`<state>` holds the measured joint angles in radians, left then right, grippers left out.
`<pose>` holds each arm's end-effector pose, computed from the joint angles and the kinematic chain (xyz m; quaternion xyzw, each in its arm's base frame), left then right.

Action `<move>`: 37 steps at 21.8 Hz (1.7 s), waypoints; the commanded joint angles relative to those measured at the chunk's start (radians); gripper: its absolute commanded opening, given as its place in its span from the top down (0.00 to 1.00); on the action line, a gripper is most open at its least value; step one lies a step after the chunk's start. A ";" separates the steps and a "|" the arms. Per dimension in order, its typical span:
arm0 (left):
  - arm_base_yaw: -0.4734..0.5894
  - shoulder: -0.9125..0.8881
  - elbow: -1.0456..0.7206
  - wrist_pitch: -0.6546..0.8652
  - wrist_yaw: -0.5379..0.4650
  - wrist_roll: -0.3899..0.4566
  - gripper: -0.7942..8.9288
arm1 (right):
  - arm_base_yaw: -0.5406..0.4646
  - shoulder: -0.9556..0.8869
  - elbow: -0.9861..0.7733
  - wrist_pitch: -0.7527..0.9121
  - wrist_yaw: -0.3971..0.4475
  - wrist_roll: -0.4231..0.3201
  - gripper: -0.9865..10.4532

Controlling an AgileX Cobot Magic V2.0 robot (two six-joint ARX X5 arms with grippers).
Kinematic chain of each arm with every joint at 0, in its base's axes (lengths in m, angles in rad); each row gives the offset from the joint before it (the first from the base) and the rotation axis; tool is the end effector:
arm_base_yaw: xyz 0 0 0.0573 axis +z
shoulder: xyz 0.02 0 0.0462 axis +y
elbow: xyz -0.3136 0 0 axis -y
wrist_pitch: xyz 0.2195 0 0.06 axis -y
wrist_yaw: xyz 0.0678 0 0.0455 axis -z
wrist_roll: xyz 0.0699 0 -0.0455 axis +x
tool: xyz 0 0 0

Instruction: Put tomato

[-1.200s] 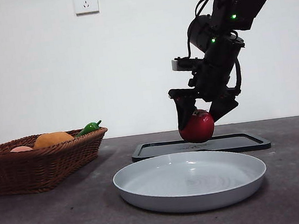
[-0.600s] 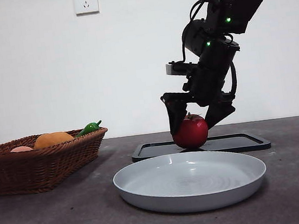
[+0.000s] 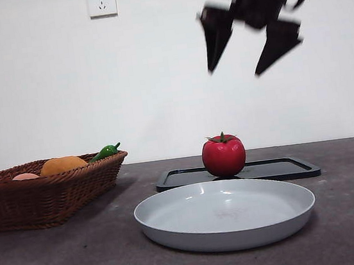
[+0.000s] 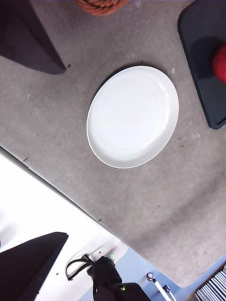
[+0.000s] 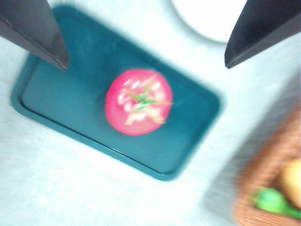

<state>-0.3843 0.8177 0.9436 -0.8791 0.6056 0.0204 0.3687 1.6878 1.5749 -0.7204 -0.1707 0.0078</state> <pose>0.0844 -0.0771 0.3337 -0.0323 0.3610 -0.4454 0.8187 0.3440 0.1456 0.3487 -0.0366 0.4037 0.2421 0.8815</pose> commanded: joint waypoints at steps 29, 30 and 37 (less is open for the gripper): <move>-0.004 0.005 0.017 0.011 0.004 0.020 0.53 | 0.129 -1.004 -0.666 -0.195 -0.148 0.085 0.63; -0.004 0.005 0.017 0.011 0.005 0.020 0.59 | 0.129 -1.004 -0.666 -0.195 -0.148 0.085 0.68; -0.004 0.005 0.017 0.011 0.004 0.021 0.91 | 0.129 -1.004 -0.666 -0.194 -0.147 0.084 0.90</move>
<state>-0.3843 0.8177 0.9436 -0.8791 0.6052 0.0284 0.4908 0.6792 0.8997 -0.9257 -0.3145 0.0856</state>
